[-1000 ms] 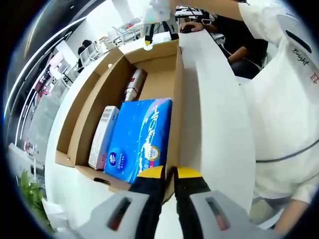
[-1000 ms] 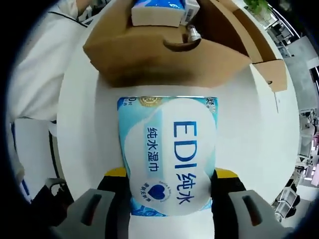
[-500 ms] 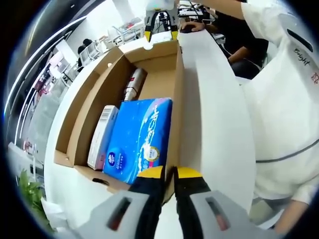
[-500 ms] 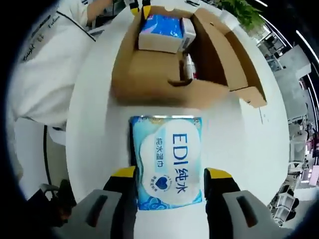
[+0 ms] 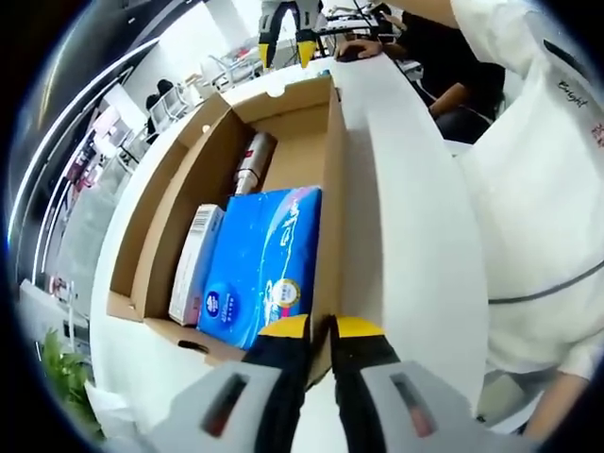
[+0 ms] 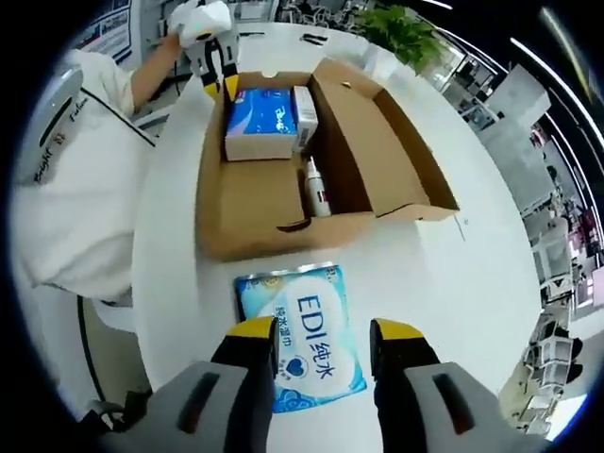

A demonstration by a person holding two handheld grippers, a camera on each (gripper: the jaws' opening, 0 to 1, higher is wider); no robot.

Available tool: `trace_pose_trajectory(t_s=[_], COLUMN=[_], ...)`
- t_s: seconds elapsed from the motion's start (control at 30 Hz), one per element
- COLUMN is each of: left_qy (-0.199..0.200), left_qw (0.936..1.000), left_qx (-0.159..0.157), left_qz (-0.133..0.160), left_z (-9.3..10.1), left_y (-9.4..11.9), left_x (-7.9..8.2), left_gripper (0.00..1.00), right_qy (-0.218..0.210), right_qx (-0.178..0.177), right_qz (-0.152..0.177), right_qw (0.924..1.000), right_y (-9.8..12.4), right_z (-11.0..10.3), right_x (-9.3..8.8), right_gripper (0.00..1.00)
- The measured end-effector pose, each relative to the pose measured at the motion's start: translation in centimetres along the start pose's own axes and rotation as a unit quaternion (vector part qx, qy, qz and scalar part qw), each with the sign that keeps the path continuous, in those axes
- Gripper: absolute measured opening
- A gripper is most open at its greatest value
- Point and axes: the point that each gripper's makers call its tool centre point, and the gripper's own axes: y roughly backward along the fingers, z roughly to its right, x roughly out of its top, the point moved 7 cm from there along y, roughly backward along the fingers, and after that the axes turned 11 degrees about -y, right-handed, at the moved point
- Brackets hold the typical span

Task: Operate the shoe box by opening the lid, removing the specified soft item, and placing it in the target area until the item is outside and the box remains undamaged.

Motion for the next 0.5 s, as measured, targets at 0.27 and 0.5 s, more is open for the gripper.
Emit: trace_pose_trajectory(t_s=[0.27,0.5], left_qy=[0.000,0.002], left_qw=[1.0000,1.0000], left_qx=[0.008,0.008], left_qz=[0.004,0.005], left_z=[0.0,0.0], left_y=[0.1,0.1], left_x=[0.0,0.0], left_gripper=[0.09,0.09], right_qy=[-0.062,-0.063], right_qx=[-0.038,-0.081], right_qz=[0.139,0.178], right_qw=[0.9875,0.9786], right_y=[1.9,2.2], right_z=[0.5,0.8], right_x=[2.0,3.3], right_gripper=[0.35,0.32])
